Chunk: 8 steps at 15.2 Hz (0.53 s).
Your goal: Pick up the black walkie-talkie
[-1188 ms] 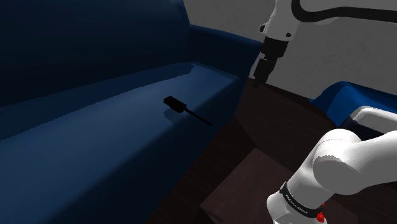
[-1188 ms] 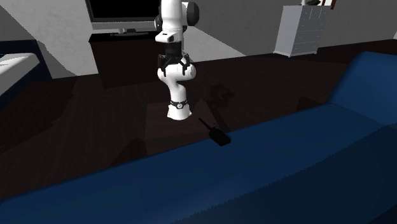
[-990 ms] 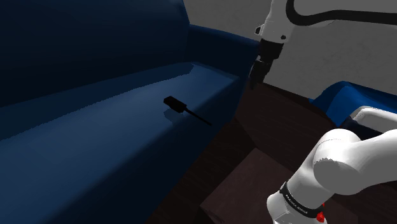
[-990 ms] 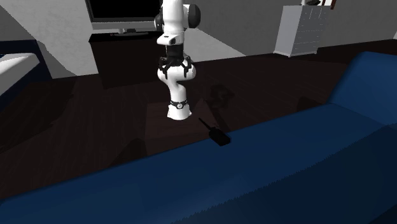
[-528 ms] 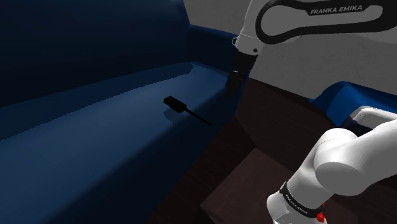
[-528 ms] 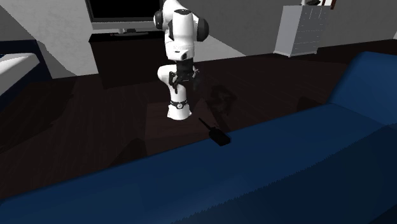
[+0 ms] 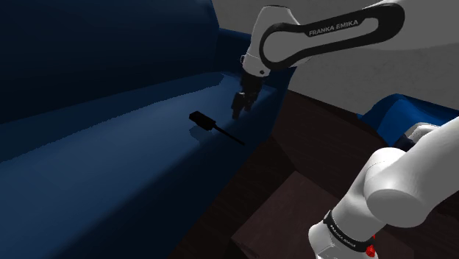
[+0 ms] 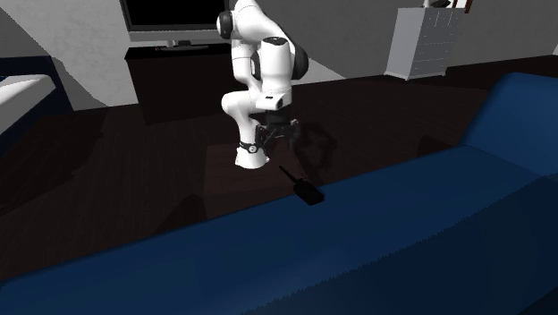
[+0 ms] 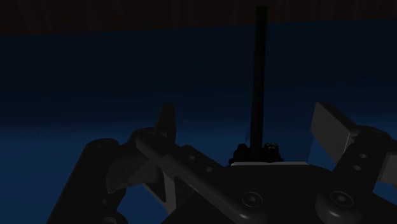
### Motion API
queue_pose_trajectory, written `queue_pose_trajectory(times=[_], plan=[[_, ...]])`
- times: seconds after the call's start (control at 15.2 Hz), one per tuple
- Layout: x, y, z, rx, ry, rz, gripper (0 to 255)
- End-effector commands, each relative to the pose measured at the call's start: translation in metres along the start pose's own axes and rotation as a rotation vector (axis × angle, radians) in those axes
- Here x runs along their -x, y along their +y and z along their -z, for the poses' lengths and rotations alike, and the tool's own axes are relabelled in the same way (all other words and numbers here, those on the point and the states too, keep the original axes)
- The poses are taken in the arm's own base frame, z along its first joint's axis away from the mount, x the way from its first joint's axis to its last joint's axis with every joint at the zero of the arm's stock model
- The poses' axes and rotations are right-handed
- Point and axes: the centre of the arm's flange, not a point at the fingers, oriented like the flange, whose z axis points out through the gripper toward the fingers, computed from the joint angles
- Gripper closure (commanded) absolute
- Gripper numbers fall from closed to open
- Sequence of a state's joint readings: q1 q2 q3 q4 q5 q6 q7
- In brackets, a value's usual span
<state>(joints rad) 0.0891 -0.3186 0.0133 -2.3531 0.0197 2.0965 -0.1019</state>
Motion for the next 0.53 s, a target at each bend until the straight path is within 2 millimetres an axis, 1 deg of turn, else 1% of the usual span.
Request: queue_pose_trajectory(times=[0.0, 0.26, 0.33, 0.46], plan=[[-0.019, -0.01, -0.016, -0.005, 0.014, 0.012, 0], [-0.055, -0.028, -0.045, -0.013, 0.037, 0.036, 0], [-0.057, -0.029, -0.047, -0.013, 0.039, 0.038, 0], [-0.057, -0.029, -0.057, -0.013, 0.039, 0.038, 0]])
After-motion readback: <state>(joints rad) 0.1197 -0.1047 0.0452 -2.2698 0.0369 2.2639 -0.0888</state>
